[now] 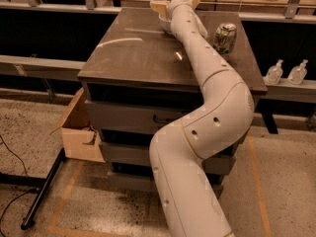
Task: Place orange can into white bowl
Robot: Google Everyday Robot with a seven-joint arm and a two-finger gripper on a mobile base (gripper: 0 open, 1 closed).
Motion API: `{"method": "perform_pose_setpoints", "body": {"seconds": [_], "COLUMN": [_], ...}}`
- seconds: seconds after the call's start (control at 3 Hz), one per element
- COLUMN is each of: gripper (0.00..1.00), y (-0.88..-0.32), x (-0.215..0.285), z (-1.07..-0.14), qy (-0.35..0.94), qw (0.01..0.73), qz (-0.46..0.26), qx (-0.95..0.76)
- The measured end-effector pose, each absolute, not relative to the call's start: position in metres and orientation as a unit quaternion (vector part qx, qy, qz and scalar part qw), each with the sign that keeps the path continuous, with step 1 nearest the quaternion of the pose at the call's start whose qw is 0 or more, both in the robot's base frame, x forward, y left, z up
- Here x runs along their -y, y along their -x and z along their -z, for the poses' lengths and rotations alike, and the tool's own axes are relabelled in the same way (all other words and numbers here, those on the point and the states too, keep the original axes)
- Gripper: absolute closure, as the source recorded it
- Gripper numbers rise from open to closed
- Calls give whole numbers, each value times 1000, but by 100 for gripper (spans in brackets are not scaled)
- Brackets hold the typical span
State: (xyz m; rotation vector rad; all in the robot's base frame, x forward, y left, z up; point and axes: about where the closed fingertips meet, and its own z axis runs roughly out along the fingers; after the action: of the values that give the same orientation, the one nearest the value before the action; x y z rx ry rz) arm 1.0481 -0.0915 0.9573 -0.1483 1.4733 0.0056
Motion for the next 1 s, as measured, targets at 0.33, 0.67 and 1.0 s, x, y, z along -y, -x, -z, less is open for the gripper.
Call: {"method": "perform_pose_setpoints", "body": {"seconds": [0.33,0.67,1.0], "gripper": [0,0,0], "y": [-1042,-1037,-1028], "x": [89,82,82], "z": [-969,-978,-1001], "qy": [78,92,122], "qw": [733,725,732], "qz": [-9,-16,-2], "qx": [-676,-682,-671]}}
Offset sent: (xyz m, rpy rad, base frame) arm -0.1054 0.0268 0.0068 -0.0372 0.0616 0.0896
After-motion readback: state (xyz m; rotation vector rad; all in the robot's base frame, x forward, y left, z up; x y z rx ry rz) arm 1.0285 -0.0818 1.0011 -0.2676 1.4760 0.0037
